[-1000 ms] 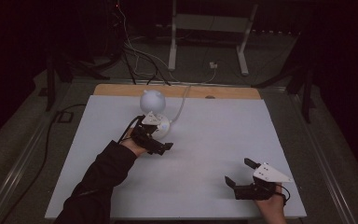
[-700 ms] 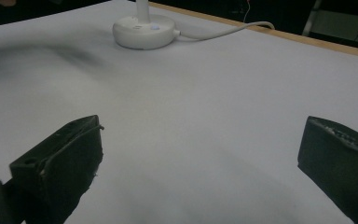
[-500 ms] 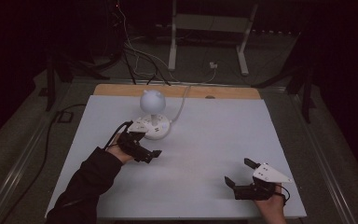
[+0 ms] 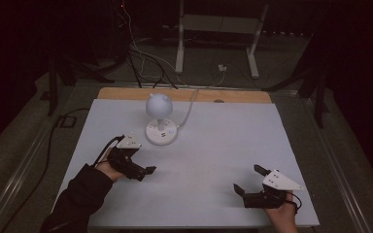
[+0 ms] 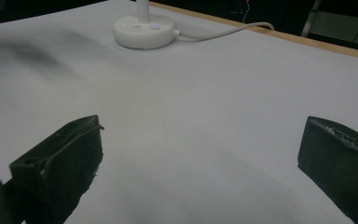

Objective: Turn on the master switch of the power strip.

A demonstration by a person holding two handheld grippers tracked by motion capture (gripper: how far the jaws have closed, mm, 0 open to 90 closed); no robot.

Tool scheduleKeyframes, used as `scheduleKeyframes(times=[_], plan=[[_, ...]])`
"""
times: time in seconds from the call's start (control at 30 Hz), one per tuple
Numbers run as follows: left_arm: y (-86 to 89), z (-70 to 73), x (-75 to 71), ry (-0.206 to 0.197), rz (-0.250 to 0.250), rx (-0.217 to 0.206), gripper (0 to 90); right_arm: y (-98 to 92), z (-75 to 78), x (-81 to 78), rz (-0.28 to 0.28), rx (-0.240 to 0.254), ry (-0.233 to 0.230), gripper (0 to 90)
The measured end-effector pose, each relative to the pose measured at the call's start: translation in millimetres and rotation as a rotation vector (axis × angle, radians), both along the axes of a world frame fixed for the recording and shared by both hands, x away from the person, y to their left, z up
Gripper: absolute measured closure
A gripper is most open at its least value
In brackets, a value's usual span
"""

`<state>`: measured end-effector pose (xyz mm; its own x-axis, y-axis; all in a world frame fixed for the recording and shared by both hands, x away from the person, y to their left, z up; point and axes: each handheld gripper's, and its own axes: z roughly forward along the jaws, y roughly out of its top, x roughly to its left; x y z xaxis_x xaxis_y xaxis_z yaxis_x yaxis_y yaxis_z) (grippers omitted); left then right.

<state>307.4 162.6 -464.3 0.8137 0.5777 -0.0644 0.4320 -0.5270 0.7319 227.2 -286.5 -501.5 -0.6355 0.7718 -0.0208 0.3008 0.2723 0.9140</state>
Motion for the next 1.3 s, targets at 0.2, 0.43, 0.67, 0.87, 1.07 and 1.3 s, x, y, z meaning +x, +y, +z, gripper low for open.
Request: scheduleKeyframes(times=[0.2, 0.43, 0.67, 0.87, 1.07, 1.3], plan=[[8.7, -10.3, -11.1, 0.004, 0.004, -0.005, 0.3, -0.2, 0.1, -0.1, -0.001, 0.0, -0.001, 0.0], [18.7, -21.8, -23.8, 0.009, 0.011, -0.01, 0.3, 0.4, 0.1, -0.3, 0.0, -0.001, -0.002, 0.0], [26.7, -30.7, -35.1, 0.012, 0.017, 0.009, 0.3, 0.7, 0.3, -0.6, 0.002, -0.003, -0.002, 0.0], [38.6, -39.2, -43.7, 0.026, 0.038, 0.008, 0.3, 0.4, 0.1, -0.4, 0.002, -0.002, -0.001, 0.0], [48.7, -46.4, -53.2, 0.029, 0.063, 0.011, 0.3, 0.7, 0.1, -0.6, 0.002, -0.003, 0.0, 0.0], [60.6, -53.4, -59.4, 0.025, 0.075, 0.001, 0.3, 0.8, 0.0, -0.5, 0.003, 0.0, 0.001, 0.0]])
